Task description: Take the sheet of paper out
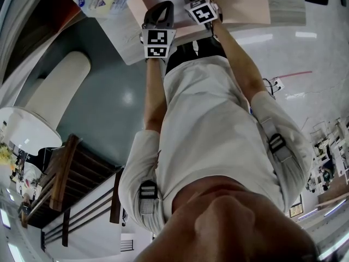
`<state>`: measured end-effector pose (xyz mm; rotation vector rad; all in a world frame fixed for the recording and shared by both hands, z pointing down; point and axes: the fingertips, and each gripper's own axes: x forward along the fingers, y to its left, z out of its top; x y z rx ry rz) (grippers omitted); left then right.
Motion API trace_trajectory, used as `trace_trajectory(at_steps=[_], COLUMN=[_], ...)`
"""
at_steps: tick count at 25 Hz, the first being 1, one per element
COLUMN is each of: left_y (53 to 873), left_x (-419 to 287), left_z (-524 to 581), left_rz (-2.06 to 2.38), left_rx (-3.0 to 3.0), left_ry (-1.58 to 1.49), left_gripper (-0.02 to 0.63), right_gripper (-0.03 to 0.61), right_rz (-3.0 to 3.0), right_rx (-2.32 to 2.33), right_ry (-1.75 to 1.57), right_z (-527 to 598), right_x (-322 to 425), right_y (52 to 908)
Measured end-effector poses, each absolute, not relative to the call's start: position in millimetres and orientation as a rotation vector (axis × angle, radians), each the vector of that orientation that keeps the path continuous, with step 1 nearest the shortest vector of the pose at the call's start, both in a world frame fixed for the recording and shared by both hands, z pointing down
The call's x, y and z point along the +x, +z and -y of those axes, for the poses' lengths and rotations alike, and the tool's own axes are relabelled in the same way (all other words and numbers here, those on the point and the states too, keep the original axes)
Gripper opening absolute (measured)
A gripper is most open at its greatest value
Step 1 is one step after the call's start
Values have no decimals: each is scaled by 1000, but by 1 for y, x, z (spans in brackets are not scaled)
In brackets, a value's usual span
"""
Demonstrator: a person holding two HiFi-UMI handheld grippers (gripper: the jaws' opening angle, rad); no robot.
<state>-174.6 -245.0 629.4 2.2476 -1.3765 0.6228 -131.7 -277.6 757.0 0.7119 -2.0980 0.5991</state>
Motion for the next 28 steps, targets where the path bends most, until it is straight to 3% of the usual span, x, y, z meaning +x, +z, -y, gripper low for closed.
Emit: trace_trajectory(at_steps=[28], left_y=[609], left_x=[-157], left_z=[249], left_rz=[1345], left_rx=[2324], left_ry=[589], left_gripper=[23], right_gripper=[21], right_rz=[2060], right_rx=[856], right_ry=[585], right_z=[288], right_x=[-81], right_y=[735])
